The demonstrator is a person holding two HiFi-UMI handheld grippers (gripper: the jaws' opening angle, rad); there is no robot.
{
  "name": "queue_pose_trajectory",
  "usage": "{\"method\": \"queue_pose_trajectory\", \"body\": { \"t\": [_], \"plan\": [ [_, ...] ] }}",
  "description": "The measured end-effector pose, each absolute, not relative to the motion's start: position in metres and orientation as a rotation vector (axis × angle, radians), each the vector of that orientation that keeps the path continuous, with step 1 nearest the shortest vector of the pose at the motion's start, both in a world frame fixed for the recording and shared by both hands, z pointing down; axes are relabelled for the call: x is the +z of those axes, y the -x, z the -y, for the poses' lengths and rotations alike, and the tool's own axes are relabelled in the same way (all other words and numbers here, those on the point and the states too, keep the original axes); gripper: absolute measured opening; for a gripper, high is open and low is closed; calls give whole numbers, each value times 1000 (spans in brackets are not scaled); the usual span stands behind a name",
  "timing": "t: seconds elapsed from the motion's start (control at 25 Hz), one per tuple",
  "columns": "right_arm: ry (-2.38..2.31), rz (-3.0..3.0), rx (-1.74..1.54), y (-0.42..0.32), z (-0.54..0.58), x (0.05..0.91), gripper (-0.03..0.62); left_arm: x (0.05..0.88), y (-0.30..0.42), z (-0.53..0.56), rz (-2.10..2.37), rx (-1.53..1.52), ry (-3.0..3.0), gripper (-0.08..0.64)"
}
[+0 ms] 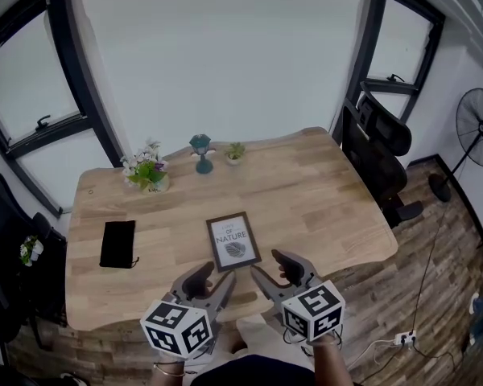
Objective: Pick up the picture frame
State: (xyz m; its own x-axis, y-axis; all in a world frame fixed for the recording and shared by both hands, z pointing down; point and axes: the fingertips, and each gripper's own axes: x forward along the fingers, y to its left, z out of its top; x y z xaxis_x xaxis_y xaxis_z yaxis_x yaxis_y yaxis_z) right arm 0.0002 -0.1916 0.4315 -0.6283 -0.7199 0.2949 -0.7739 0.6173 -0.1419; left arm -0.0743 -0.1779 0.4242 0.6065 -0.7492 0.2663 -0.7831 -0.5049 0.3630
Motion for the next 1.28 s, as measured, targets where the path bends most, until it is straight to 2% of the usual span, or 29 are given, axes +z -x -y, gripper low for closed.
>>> {"method": "queue_pose_trajectory", "body": {
  "t": [1.28],
  "plan": [
    [-1046,2552,407,8,305,490,202,474,86,281,1324,153,-2226,209]
  ]
}}
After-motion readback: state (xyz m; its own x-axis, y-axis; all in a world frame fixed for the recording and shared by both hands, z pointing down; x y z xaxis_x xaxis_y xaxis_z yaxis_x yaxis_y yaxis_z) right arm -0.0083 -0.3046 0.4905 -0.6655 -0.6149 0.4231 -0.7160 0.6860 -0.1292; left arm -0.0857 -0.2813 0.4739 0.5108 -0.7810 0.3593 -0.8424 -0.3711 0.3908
